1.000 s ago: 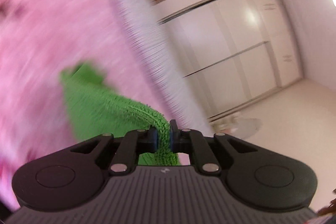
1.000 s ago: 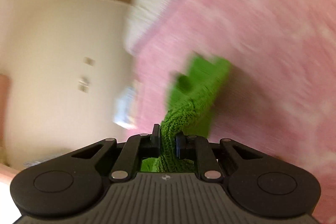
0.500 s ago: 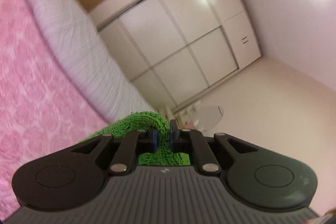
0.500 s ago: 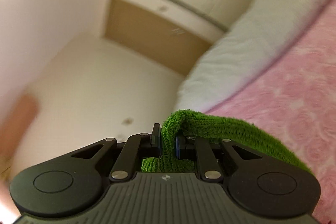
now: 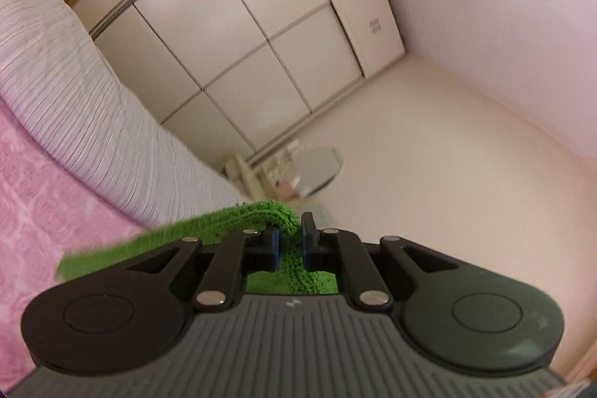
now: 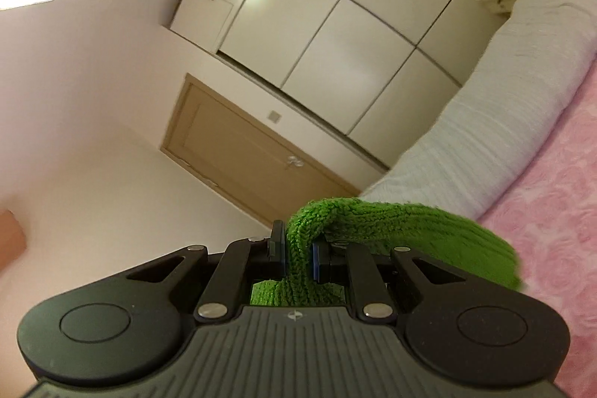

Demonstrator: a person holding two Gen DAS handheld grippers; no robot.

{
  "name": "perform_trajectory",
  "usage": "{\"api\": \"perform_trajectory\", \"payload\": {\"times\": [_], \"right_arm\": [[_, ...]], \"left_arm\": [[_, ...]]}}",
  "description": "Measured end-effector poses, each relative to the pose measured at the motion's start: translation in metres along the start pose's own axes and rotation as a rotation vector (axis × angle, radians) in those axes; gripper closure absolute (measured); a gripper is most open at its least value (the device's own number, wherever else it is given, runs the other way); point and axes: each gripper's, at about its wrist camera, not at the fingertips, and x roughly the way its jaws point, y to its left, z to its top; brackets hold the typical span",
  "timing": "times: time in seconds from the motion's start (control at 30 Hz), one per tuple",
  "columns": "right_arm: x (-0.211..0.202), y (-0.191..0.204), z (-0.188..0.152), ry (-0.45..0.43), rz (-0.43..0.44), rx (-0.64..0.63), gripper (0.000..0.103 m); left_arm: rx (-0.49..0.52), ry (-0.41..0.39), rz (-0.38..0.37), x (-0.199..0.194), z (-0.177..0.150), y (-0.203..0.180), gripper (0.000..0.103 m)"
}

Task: Fold clothes
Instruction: 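Lift the vest by its hem with both grippers and shake it out, then lay the vest flat on the bed with both grippers and release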

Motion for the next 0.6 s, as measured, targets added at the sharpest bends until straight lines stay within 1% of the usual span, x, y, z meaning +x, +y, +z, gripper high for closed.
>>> {"api": "perform_trajectory", "payload": {"times": [0.07, 0.1, 0.13, 0.17, 0.2, 0.27, 0.3, 0.33, 0.37, 0.4, 0.43, 0.47, 0.5, 0.53, 0.6], "right_arm": [[-0.007, -0.02, -0.019, 0.046, -0.078, 0.024, 0.088], [-0.011, -0.031, -0.029, 0.068, -0.117, 0.037, 0.088], [-0.014, -0.041, -0.039, 0.091, -0.156, 0.049, 0.088], [-0.018, -0.051, -0.048, 0.114, -0.195, 0.061, 0.088], [-0.022, -0.069, -0.066, 0.158, -0.271, 0.084, 0.087], [-0.023, -0.109, -0.11, 0.278, -0.47, 0.14, 0.076], [-0.025, -0.132, -0.133, 0.343, -0.595, 0.184, 0.075], [-0.03, -0.15, -0.149, 0.374, -0.668, 0.232, 0.075], [-0.037, -0.165, -0.162, 0.396, -0.724, 0.28, 0.075], [-0.043, -0.181, -0.175, 0.418, -0.781, 0.328, 0.075], [-0.047, -0.189, -0.182, 0.428, -0.81, 0.346, 0.074], [-0.051, -0.194, -0.187, 0.434, -0.832, 0.354, 0.071], [-0.051, -0.197, -0.191, 0.438, -0.839, 0.346, 0.069], [-0.051, -0.198, -0.195, 0.442, -0.841, 0.334, 0.066], [-0.049, -0.203, -0.204, 0.446, -0.832, 0.313, 0.065]], "left_arm": [[-0.028, 0.065, 0.045, -0.006, -0.026, 0.016, 0.096], [-0.053, 0.101, 0.079, -0.01, -0.043, 0.029, 0.096], [-0.091, 0.141, 0.132, -0.015, -0.063, 0.047, 0.096], [-0.142, 0.189, 0.199, -0.022, -0.085, 0.067, 0.096], [-0.199, 0.241, 0.27, -0.029, -0.109, 0.089, 0.095], [-0.3, 0.343, 0.461, -0.049, -0.157, 0.129, 0.094], [-0.345, 0.392, 0.563, -0.06, -0.179, 0.148, 0.094], [-0.39, 0.434, 0.645, -0.071, -0.2, 0.164, 0.094], [-0.417, 0.468, 0.69, -0.08, -0.215, 0.173, 0.094], [-0.424, 0.497, 0.718, -0.088, -0.227, 0.178, 0.094], [-0.431, 0.526, 0.747, -0.096, -0.24, 0.183, 0.094], [-0.434, 0.542, 0.76, -0.097, -0.248, 0.187, 0.094], [-0.434, 0.544, 0.757, -0.092, -0.252, 0.189, 0.094], [-0.434, 0.545, 0.753, -0.087, -0.256, 0.192, 0.091], [-0.434, 0.548, 0.746, -0.076, -0.264, 0.198, 0.085]]}}
